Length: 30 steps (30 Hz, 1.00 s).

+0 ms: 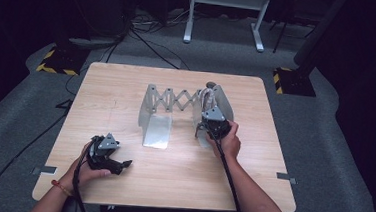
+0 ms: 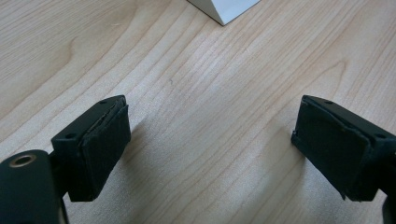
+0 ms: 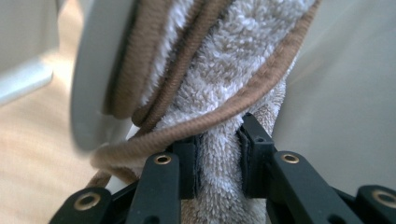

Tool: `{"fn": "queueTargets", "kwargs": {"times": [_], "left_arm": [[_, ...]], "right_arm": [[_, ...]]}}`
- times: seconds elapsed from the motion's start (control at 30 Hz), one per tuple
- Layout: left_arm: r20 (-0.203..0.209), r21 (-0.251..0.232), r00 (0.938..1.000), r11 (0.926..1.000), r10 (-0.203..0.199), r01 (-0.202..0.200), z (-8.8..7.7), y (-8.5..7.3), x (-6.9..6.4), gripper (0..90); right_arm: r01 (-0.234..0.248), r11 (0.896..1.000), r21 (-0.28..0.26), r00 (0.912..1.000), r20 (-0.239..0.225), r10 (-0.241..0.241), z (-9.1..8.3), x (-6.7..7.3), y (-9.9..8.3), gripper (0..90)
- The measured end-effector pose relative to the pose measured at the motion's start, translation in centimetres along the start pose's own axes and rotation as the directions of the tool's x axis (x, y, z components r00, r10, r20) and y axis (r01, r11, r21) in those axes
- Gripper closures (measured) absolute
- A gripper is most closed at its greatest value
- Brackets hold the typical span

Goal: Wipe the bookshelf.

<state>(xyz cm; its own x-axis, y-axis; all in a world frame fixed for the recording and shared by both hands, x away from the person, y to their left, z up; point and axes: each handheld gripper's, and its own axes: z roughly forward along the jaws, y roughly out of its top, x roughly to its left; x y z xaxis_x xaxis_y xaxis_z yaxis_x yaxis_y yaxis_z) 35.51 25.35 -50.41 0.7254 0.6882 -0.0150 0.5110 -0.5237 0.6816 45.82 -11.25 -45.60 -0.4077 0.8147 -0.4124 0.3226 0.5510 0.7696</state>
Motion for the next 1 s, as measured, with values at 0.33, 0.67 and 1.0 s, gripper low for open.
{"fn": "queueTargets", "kwargs": {"times": [0.33, 0.67, 1.0], "left_arm": [[0.004, -0.001, 1.0, 1.0, 0.002, -0.002, 0.1, 0.1, 0.0, 11.1], [0.002, -0.002, 1.0, 1.0, 0.0, 0.0, 0.1, 0.1, 0.0, 11.1], [0.003, -0.001, 1.0, 1.0, 0.0, 0.0, 0.1, 0.1, 0.0, 11.1]], "right_arm": [[0.046, 0.995, 0.091, 0.9923, -0.118, -0.035, 0.4, 1.5, -3.3, 72.6], [-0.003, 0.995, -0.102, 1.0, -0.006, 0.002, -4.2, -1.1, 0.4, 72.7], [0.006, 0.993, -0.115, 0.9989, 0.046, -0.001, -5.4, -2.5, 2.2, 72.6]]}}
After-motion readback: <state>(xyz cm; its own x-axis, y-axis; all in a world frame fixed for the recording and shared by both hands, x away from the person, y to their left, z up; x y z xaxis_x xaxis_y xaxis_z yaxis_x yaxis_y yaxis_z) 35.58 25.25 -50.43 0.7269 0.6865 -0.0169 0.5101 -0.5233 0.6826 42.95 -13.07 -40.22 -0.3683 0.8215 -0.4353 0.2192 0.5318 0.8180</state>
